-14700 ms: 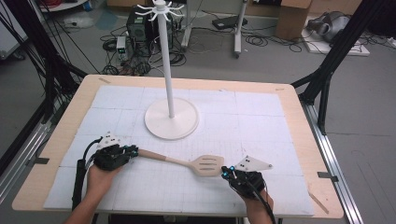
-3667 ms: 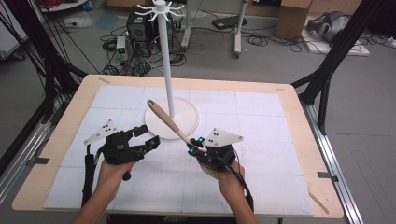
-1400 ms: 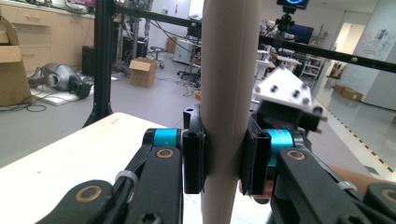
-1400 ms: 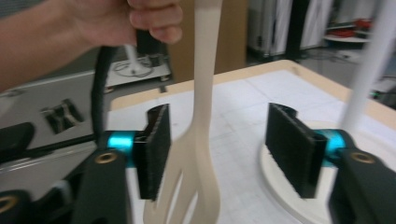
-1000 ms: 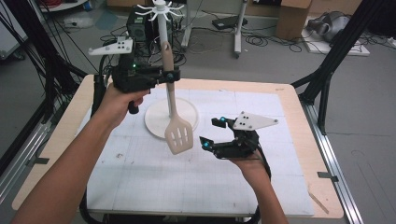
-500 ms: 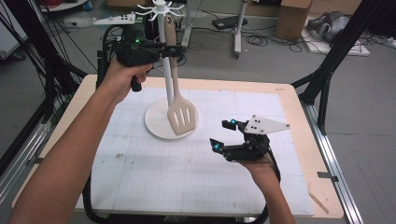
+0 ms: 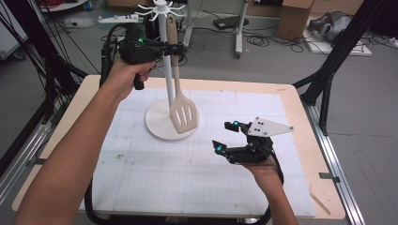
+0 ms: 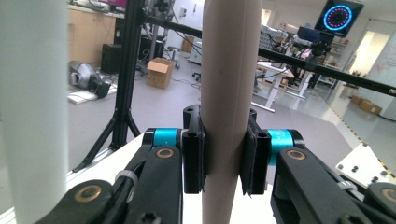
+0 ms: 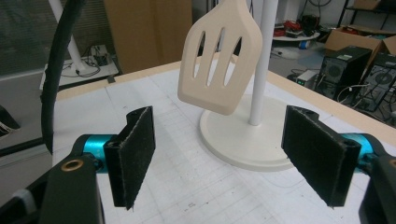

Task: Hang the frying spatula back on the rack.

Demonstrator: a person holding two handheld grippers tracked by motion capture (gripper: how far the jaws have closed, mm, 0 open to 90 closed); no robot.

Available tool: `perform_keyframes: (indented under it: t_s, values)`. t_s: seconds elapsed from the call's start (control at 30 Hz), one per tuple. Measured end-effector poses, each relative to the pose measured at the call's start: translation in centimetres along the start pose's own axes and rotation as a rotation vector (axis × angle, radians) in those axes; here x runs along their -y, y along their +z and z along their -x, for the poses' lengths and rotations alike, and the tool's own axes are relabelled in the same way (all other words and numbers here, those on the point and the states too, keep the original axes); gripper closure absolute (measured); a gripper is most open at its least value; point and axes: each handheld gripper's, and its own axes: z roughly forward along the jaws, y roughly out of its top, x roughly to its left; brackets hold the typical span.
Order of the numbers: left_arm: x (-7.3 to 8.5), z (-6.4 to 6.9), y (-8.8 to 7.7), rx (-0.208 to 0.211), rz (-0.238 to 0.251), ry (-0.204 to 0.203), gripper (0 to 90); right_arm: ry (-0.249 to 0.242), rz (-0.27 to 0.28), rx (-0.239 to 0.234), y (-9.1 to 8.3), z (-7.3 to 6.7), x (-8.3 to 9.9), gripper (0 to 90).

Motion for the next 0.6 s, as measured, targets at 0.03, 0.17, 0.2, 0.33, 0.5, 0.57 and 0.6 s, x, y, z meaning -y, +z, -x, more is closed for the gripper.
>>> perform_keyframes:
  t_s: [0.03,0.17,0.2,0.33,0.5,0.57,0.6]
  values:
    - [0.1,-0.2,0.0,-0.009,-0.004,-0.005,74.0,0.0,0.002,-0.001,0.0,0.0,0.0,24.9]
    - [0.4,-0.4,0.0,-0.041,-0.015,-0.002,73.8,-0.002,-0.001,0.002,0.0,0.0,0.1,24.9]
    - [0.5,-0.3,-0.1,-0.054,-0.011,0.007,73.7,-0.003,-0.002,0.005,0.0,0.0,0.2,24.9]
    - [0.9,0.0,-0.6,-0.1,0.012,0.038,72.6,0.007,-0.007,0.021,-0.2,0.1,0.7,24.9]
    - [1.9,0.7,-2.7,-0.198,0.038,0.08,58.5,0.005,-0.037,0.095,-0.9,0.4,1.7,24.9]
    - [2.4,1.0,-3.9,-0.241,0.048,0.094,51.1,0.004,-0.045,0.121,-1.3,0.5,2.3,24.8]
    - [2.7,1.2,-4.5,-0.248,0.052,0.102,49.4,0.008,-0.053,0.133,-1.5,0.6,2.5,24.7]
